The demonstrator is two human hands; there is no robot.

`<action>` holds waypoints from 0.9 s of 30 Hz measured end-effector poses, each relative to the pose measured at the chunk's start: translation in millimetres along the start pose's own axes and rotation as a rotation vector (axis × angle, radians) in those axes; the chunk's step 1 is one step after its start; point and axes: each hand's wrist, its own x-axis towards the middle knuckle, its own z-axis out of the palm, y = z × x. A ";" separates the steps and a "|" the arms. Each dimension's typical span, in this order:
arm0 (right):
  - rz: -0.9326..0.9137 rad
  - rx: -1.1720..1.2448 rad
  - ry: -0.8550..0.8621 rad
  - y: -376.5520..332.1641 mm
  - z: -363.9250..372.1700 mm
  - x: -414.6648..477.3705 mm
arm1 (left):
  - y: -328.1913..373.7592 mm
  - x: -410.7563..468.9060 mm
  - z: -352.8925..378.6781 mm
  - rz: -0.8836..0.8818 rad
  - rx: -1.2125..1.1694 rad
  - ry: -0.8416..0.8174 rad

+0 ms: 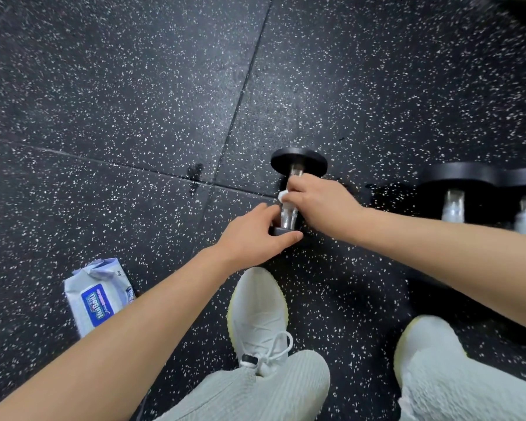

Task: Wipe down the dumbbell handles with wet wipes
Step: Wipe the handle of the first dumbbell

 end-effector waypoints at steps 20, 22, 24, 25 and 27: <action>0.263 0.089 0.113 -7.6 -13.6 29.1 | 8.9 -16.1 1.6 -0.039 0.021 0.180; 0.234 0.118 0.111 -15.9 -9.0 23.2 | 3.9 -18.4 0.6 -0.081 -0.041 0.186; 0.154 0.146 0.080 -21.6 -1.9 8.8 | 0.8 -19.2 2.5 -0.099 -0.069 0.185; 0.105 0.175 0.053 -22.7 2.3 5.4 | -3.2 -18.3 2.5 -0.108 -0.075 0.195; 0.017 0.223 -0.001 -22.3 3.8 -5.6 | -6.5 -16.9 3.4 -0.113 -0.084 0.209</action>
